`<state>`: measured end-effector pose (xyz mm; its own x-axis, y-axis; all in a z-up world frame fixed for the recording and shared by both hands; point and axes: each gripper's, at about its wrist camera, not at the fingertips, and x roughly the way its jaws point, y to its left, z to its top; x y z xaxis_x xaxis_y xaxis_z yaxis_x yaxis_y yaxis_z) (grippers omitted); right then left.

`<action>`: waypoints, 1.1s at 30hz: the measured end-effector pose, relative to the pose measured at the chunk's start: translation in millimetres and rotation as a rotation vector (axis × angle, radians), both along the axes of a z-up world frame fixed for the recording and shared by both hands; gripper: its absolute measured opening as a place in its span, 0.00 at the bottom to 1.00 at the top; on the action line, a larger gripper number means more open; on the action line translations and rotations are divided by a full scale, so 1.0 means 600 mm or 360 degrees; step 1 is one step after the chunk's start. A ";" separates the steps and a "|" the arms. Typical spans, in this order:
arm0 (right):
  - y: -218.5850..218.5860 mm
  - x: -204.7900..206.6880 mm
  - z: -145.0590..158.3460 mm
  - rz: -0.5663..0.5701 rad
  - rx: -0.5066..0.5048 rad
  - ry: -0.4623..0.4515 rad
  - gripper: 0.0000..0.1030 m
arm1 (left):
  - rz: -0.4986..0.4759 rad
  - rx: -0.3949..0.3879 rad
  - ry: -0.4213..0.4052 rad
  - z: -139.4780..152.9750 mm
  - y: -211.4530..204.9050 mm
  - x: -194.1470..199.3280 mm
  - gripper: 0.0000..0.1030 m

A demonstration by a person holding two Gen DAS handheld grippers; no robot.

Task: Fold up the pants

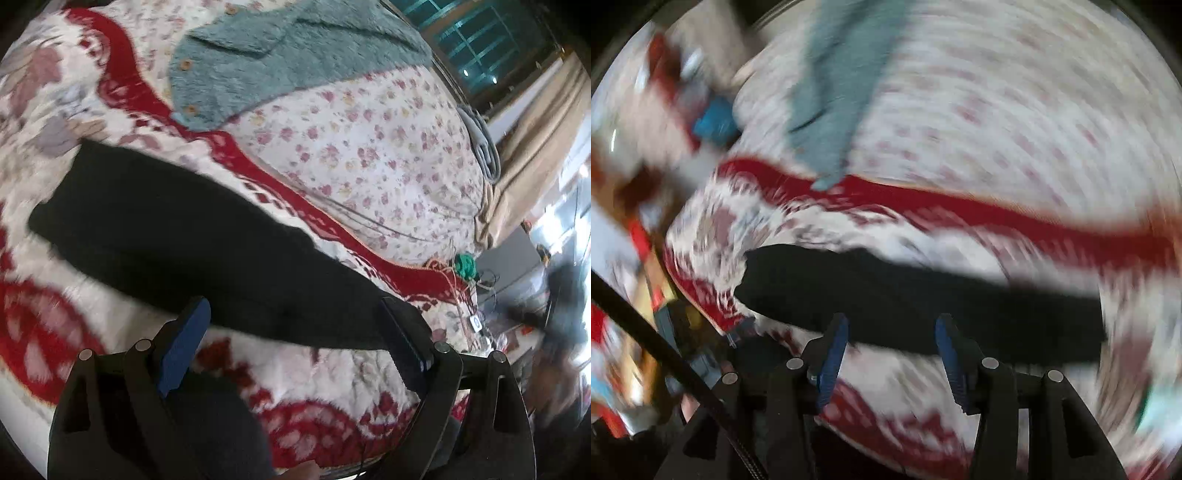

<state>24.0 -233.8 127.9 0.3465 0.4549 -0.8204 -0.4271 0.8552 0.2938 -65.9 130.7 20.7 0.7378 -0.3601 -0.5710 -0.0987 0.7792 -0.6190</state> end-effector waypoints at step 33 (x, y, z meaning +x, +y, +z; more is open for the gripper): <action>-0.272 -0.086 -0.265 -0.0511 0.0823 0.0272 0.46 | -0.0030 0.0019 -0.0029 -0.002 -0.025 0.088 0.88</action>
<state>-27.7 -397.3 -31.3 0.4150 0.7027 -0.5780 -0.0829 0.6618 0.7450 -12.9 115.9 19.4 0.7411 -0.3672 -0.5620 -0.0731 0.7880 -0.6113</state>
